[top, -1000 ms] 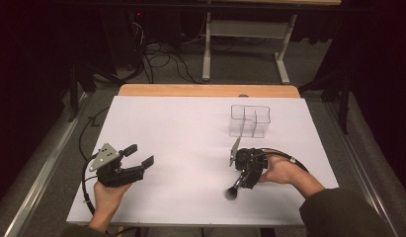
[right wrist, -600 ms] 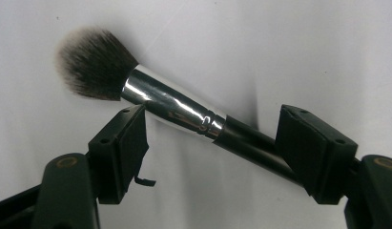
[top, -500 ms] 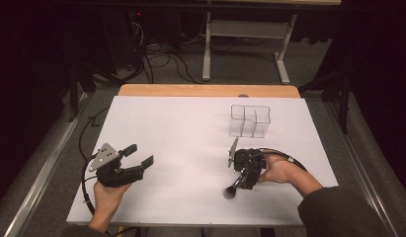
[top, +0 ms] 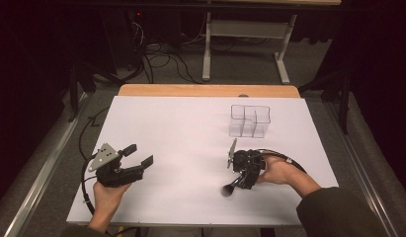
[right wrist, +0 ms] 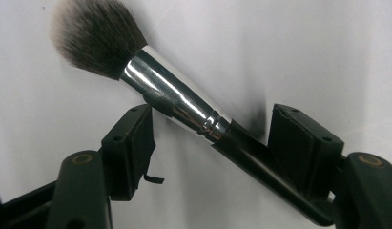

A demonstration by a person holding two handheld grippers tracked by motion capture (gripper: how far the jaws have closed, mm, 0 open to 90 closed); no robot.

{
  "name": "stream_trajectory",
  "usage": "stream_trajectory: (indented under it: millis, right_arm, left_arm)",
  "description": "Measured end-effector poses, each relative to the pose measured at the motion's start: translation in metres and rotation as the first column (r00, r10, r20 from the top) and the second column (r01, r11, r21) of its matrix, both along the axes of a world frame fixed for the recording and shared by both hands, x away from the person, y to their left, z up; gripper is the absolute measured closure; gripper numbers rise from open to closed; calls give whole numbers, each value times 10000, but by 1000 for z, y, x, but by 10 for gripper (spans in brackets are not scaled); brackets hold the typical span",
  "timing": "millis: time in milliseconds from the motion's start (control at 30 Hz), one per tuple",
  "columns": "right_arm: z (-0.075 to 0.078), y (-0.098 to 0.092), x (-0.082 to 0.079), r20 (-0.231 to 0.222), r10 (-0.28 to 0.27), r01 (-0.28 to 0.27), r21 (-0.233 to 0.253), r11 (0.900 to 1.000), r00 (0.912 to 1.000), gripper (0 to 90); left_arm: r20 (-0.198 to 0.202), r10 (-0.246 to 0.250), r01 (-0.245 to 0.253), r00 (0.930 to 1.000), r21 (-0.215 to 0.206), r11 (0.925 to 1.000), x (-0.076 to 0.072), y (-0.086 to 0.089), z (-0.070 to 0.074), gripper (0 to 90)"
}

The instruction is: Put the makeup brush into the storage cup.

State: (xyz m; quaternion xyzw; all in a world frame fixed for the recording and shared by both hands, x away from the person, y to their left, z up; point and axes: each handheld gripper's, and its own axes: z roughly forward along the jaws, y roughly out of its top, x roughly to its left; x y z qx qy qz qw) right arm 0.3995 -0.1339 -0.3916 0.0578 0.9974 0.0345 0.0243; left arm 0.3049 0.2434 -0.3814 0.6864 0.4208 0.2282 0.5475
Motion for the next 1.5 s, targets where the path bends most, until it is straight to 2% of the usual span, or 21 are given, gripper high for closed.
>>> stream_trajectory:
  millis: [300, 633, 700, 900, 1067, 1500]
  right_arm:
    - [-1, -4, 1, -82, -450, 450, -90, 9989, 9990, 424]
    - [-2, -2, 1, -100, -653, 650, -271, 9975, 9978, 495]
    - [-2, -3, 2, -80, -776, 775, -154, 9969, 9970, 524]
    - [-1, -3, 3, -7, -916, 915, -159, 9957, 9958, 553]
    - [-2, -6, 3, 4, -1107, 1107, 57, 9938, 9939, 573]
    - [-1, -4, 2, 13, -1303, 1303, -157, 9914, 9915, 638]
  left_arm:
    - [-11, -8, 8, 10000, -8, 10000, 0, 0, 0, 241]
    - [-16, -10, 10, 10000, -12, 10000, 0, 0, 0, 241]
    - [-5, 2, -2, 10000, -7, 10000, 0, 0, 0, 241]
    - [-13, -6, 6, 10000, 13, 10000, 0, 0, 0, 241]
    - [-10, -9, 9, 10000, 12, 10000, 0, 0, 0, 242]
    - [-9, 1, -1, 10000, 18, 10000, 0, 0, 0, 242]
